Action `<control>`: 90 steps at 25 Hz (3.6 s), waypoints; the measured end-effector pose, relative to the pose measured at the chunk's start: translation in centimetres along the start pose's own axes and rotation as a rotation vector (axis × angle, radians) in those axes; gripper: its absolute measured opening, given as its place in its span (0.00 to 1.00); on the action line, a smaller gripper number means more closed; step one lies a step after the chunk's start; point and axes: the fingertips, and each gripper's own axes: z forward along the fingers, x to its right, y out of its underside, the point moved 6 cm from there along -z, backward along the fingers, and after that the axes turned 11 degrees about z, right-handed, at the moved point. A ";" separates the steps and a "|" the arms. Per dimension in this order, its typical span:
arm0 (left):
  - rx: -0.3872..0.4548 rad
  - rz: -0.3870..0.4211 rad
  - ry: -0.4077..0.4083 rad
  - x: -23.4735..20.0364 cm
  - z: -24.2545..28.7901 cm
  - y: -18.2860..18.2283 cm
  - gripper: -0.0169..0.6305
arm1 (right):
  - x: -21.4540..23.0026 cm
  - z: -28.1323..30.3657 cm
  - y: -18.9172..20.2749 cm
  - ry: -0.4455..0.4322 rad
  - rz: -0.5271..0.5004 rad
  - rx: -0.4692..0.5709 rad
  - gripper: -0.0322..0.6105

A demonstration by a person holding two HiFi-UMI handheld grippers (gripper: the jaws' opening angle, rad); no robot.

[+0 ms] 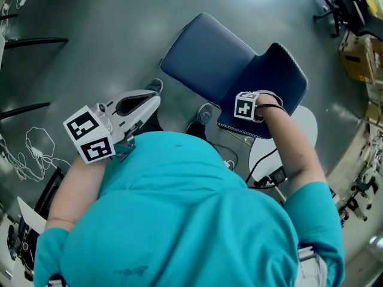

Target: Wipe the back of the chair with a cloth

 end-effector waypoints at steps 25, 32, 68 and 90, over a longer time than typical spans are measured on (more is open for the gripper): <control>0.005 -0.009 0.012 0.0 0.0 0.1 0.02 | -5.9 0.2 -6.0 -0.142 0.065 0.047 0.14; 0.005 -0.010 0.020 0.0 0.1 -0.1 0.02 | -6.1 -0.2 -7.1 -0.177 0.152 0.080 0.14; -0.008 0.099 0.035 -5.6 8.7 -1.3 0.02 | 12.4 -12.3 1.8 0.159 0.459 0.557 0.14; -0.114 0.001 -0.016 -17.8 10.9 8.5 0.02 | 29.5 1.3 -2.7 0.463 0.176 0.084 0.14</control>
